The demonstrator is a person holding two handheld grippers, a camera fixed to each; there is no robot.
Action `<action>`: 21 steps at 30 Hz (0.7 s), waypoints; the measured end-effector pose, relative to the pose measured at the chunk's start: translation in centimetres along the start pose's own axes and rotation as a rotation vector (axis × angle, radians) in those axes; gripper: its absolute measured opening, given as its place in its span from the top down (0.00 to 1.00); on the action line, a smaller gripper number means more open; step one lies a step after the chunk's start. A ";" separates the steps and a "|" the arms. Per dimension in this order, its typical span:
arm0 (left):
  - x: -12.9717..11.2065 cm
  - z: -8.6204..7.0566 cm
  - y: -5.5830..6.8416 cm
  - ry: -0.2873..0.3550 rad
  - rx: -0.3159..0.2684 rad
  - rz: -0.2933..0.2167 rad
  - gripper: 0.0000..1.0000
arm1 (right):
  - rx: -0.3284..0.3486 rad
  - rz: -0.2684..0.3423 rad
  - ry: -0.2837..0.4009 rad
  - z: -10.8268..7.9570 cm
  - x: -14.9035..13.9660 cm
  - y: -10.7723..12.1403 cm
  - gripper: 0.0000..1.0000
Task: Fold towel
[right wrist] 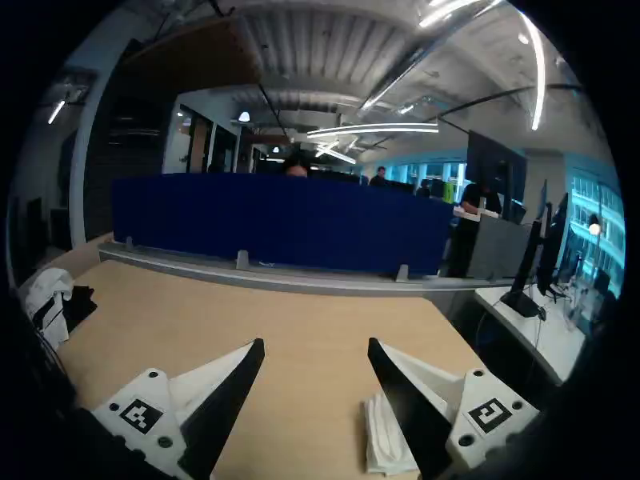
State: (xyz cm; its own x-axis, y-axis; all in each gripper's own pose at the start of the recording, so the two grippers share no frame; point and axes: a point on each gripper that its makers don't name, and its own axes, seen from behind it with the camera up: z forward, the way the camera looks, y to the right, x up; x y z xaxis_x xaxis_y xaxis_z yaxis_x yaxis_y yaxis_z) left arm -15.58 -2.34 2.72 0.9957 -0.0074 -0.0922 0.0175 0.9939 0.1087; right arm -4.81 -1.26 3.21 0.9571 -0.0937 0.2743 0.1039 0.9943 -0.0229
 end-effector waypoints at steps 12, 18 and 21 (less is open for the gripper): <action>-2.0 0.1 0.3 -0.026 -0.004 -0.011 0.00 | 0.006 -0.012 -0.005 0.7 -0.1 -0.5 0.00; -1.9 0.0 0.5 -0.027 -0.008 -0.003 0.00 | 0.008 -0.014 -0.004 0.9 -0.1 -0.4 0.00; -1.8 0.0 0.6 -0.028 -0.010 0.000 0.00 | 0.016 -0.012 0.000 1.1 0.0 -0.5 0.00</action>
State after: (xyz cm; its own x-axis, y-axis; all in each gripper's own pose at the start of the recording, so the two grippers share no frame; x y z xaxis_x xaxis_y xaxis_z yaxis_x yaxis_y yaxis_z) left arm -17.40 -1.69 2.95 0.9979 -0.0106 -0.0646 0.0169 0.9950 0.0983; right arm -5.15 -1.68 4.24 0.9558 -0.1053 0.2746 0.1107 0.9938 -0.0043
